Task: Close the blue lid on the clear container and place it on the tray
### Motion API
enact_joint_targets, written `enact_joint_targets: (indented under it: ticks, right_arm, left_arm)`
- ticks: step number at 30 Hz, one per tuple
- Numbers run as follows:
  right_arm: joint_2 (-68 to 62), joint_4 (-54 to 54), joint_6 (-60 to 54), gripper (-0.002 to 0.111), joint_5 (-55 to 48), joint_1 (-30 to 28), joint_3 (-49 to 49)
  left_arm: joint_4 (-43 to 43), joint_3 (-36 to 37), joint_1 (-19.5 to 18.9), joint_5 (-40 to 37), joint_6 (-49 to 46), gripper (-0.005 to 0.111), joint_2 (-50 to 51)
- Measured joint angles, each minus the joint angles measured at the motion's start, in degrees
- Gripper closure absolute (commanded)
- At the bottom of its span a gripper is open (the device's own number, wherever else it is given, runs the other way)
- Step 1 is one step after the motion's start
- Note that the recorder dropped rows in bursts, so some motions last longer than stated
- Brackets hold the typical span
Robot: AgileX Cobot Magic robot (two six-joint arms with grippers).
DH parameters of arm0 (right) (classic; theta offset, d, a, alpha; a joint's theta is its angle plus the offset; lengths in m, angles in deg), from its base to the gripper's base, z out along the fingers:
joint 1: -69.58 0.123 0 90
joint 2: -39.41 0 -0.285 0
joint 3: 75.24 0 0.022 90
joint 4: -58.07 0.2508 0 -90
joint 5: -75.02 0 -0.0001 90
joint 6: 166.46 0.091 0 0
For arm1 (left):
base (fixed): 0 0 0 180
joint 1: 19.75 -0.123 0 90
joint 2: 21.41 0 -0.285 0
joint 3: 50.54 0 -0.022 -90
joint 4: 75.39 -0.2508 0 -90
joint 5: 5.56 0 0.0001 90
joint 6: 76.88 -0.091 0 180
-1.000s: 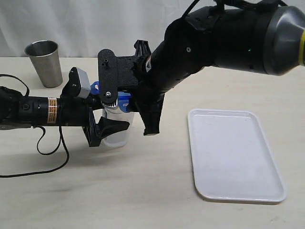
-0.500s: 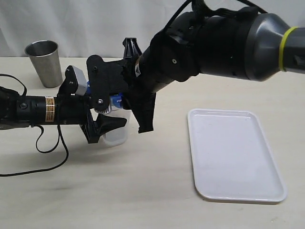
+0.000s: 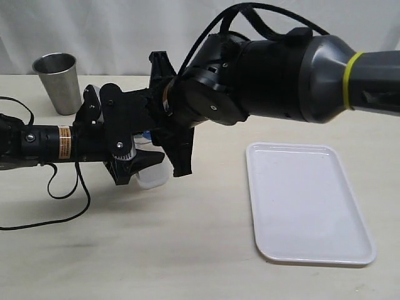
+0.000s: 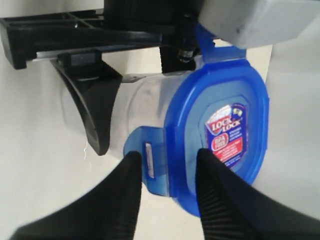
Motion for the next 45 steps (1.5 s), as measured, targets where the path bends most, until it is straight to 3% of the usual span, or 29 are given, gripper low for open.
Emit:
enact_joint_targets:
  ticks: [7, 13, 19, 25, 27, 32, 40, 45]
  right_arm:
    - [-0.89, -8.51, 8.27, 0.077, 4.64, 0.08, -1.56]
    - [-0.98, -9.39, 9.43, 0.076, 4.97, 0.08, -1.66]
    - [-0.13, -5.47, 9.65, 0.059, 4.87, 0.08, -2.02]
    - [1.41, 0.67, 10.62, 0.059, 3.47, -0.64, -2.38]
    - [2.48, 2.17, 10.73, 0.059, 2.71, -0.64, -2.64]
    - [5.82, 6.07, 9.82, 0.059, -1.87, -0.66, -3.81]
    - [12.64, 10.92, 6.69, 0.059, -1.89, -0.66, -4.57]
    - [15.50, 11.87, 6.46, 0.059, -1.50, -0.66, -4.57]
  left_arm:
    - [1.59, 0.00, -0.23, -0.64, 0.65, 0.107, 0.00]
    - [1.72, 0.00, -0.27, -0.71, 0.51, 0.107, 0.00]
    - [2.08, 0.00, -0.27, -0.93, -1.43, 0.107, 0.09]
    - [2.29, 0.00, 0.04, -0.93, -3.39, 0.107, 0.09]
    - [1.99, 0.00, 0.08, -0.79, -5.73, 0.107, 0.09]
    - [-0.29, 0.00, 0.53, 0.46, -24.20, 0.107, 0.09]
    - [-3.41, 0.00, 0.93, 1.79, -27.64, 0.107, 0.09]
    - [-3.66, 0.00, 0.93, 1.90, -34.90, 0.107, 0.09]
